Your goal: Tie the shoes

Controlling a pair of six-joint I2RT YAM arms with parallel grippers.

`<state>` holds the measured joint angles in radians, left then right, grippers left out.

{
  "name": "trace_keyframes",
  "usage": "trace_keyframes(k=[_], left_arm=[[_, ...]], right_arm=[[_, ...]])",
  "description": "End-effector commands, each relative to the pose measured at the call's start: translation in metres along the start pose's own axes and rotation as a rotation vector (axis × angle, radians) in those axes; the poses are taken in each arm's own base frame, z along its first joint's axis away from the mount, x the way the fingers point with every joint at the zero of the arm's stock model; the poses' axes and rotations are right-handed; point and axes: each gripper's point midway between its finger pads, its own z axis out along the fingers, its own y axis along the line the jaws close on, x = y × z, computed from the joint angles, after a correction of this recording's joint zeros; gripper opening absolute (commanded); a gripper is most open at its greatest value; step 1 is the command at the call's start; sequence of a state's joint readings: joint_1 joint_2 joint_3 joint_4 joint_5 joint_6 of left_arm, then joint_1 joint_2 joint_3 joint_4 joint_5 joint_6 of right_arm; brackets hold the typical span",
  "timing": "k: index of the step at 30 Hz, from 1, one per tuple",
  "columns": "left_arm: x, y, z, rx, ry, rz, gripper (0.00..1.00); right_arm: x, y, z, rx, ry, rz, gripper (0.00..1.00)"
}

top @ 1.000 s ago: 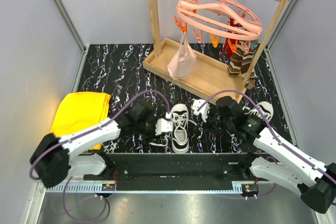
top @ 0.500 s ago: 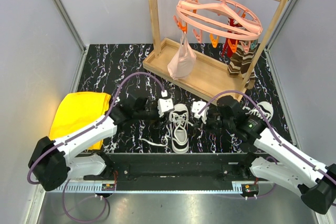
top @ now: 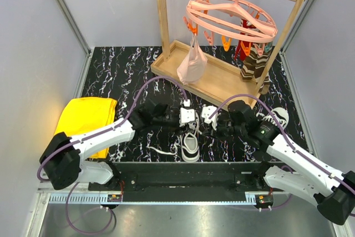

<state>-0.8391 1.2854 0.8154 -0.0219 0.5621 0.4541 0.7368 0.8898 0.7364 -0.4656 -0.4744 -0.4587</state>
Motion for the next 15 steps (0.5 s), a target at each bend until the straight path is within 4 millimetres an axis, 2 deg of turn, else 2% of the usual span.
trace_keyframes(k=[1,11,15], left_arm=[[-0.030,-0.003,0.008,0.034,-0.101,0.143,0.53],[-0.033,-0.023,0.021,0.072,-0.100,0.300,0.49],[-0.030,-0.030,0.025,0.072,-0.078,0.372,0.39]], right_arm=[[-0.022,-0.005,0.000,0.011,-0.071,0.028,0.00],[-0.024,-0.006,0.003,0.014,-0.072,0.080,0.00],[-0.024,-0.006,0.004,0.015,-0.069,0.108,0.00]])
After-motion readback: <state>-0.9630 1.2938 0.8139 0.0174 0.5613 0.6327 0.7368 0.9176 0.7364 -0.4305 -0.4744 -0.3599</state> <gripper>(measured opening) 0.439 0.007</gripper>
